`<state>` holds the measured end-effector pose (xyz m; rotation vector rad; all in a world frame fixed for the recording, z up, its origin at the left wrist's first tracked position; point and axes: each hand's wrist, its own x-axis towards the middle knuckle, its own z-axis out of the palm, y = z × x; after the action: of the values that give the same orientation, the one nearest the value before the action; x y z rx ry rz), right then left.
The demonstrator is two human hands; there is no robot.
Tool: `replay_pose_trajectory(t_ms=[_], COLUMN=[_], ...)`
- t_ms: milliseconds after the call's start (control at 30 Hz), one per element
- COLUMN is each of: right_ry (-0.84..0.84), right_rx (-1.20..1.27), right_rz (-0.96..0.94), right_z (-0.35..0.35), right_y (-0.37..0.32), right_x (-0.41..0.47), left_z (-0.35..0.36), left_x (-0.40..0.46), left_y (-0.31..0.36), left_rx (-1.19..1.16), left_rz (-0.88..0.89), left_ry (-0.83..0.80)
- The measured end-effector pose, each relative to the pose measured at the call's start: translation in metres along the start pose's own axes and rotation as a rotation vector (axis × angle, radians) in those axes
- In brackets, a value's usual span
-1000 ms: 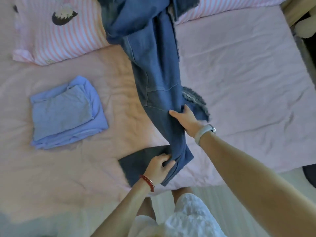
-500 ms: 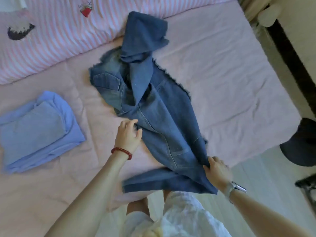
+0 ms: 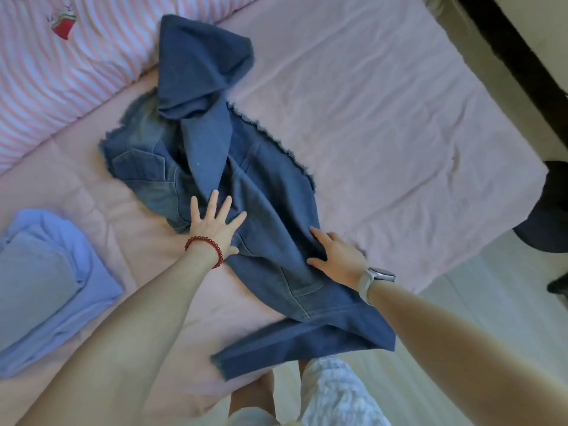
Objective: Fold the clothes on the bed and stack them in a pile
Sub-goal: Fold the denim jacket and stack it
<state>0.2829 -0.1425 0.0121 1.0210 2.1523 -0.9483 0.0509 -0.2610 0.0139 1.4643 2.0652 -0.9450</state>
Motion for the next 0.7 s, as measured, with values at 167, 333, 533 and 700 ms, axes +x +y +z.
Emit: replay_pose_trajectory(t_ms=[167, 333, 533, 700], right_ry=[0.026, 0.606, 0.731, 0.294], right_rx=[0.175, 0.033, -0.079, -0.209], right_rz=[-0.068, 0.208, -0.265, -0.11], right_z=[-0.047, -0.145, -0.072, 0.019], right_y=[0.028, 0.077, -0.015, -0.051], right_x=[0.019, 0.032, 0.003, 0.004], left_z=[0.004, -0.011, -0.017, -0.011], left_x=[0.009, 0.002, 0.01, 0.029], left_y=[0.001, -0.004, 0.002, 0.007], left_rx=[0.107, -0.083, 0.02, 0.095], left_rz=[0.068, 0.091, 0.093, 0.01], left_ry=[0.11, 0.433, 0.308, 0.167])
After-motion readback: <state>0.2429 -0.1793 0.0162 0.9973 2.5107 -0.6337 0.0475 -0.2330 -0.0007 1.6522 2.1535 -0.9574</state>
